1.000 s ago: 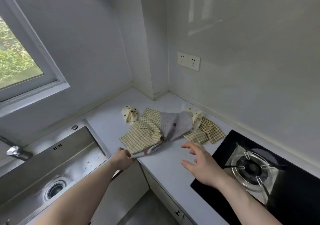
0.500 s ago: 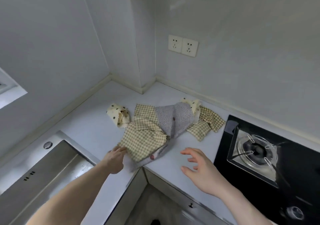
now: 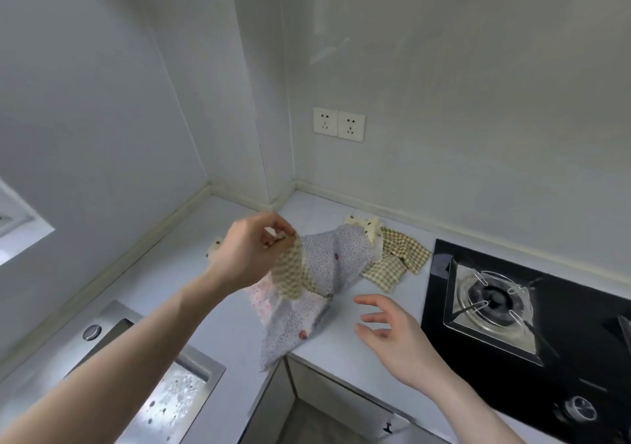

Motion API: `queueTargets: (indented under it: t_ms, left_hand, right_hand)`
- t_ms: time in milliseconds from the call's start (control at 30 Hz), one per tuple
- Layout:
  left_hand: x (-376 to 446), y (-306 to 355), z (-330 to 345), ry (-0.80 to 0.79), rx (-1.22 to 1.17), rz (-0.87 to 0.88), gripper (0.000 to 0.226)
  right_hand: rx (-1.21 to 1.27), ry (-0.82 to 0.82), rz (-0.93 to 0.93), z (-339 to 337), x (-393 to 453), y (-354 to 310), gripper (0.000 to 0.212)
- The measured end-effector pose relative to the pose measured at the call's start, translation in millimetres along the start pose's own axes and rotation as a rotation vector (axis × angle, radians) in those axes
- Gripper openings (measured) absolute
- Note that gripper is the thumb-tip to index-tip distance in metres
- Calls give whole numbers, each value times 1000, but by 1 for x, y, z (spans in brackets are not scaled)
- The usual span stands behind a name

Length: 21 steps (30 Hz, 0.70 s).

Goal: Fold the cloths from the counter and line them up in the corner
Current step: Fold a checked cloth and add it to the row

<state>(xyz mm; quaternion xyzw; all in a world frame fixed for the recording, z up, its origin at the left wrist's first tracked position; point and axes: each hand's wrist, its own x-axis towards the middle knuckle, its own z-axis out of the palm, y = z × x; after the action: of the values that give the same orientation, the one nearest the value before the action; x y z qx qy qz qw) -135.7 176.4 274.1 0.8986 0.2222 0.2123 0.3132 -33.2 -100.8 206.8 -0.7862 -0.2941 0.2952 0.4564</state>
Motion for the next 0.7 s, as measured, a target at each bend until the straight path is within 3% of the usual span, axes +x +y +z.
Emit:
queueTargets:
  t_ms: [200,433,600,700]
  left_hand:
    - [8,85,-7,-182,-48,139,16]
    - [4,118,15,-463,-89,117,8]
    - [1,126,37,-662,-161,135,7]
    - [1,131,51,-704,-202,165,7]
  right_hand:
    - [132,19,-75,6,-5,-36,39]
    - [190,170,2,-4,-16,-25,38]
    - [119,306,-21,-17,-17,5,61]
    - [-2,333,-71,-29,-13,24,39]
